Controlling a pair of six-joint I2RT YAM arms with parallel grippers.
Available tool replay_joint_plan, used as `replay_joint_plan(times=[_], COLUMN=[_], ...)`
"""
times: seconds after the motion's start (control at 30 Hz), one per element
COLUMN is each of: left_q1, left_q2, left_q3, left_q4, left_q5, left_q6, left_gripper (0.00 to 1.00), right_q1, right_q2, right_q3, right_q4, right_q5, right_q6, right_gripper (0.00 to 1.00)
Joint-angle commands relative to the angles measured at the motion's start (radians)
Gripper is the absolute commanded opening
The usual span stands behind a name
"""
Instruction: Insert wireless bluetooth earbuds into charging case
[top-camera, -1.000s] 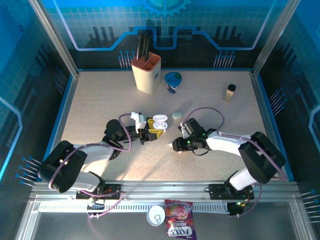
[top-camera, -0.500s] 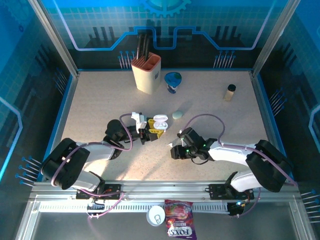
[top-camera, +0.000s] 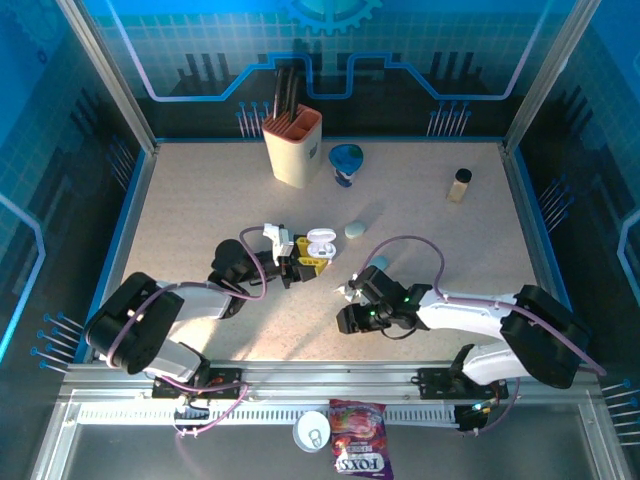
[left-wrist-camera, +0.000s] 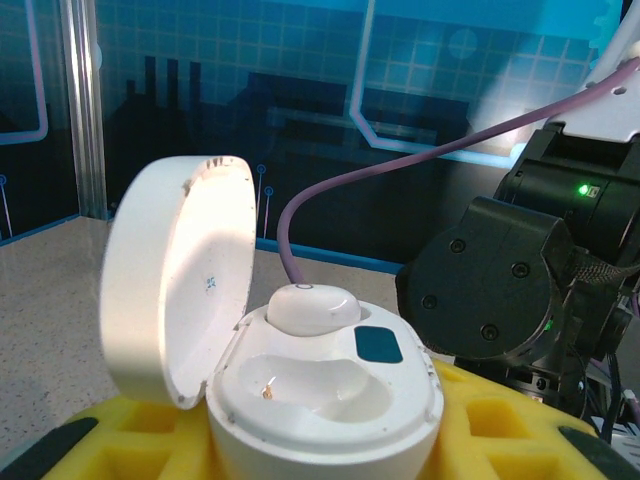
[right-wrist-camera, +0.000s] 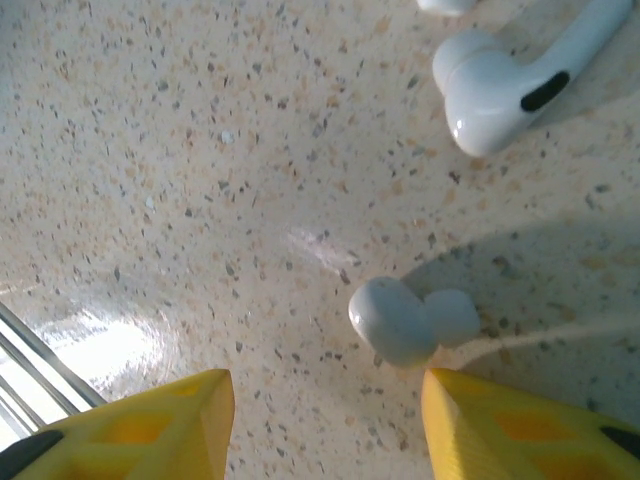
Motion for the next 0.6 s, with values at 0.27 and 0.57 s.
replay_joint_plan(times=[0.27, 0.57], left_q1=[0.143, 0.314], left_q2=[-0.056, -0.116], left_q3=[-0.077, -0.117], left_q4=[0.055, 0.055], left_q5=[-0.099, -0.243], left_q6=[0.005, -0.006], left_gripper=[0.19, 0.18], right_q1=[0.069, 0.247], right_q2=[0.021, 0.241], right_q3=[0.305, 0.496], right_q4=[-0.492, -0.733], right_q5=[0.334, 0.549], right_q6=[-0.259, -0.347], right_gripper=[0.51, 0.51])
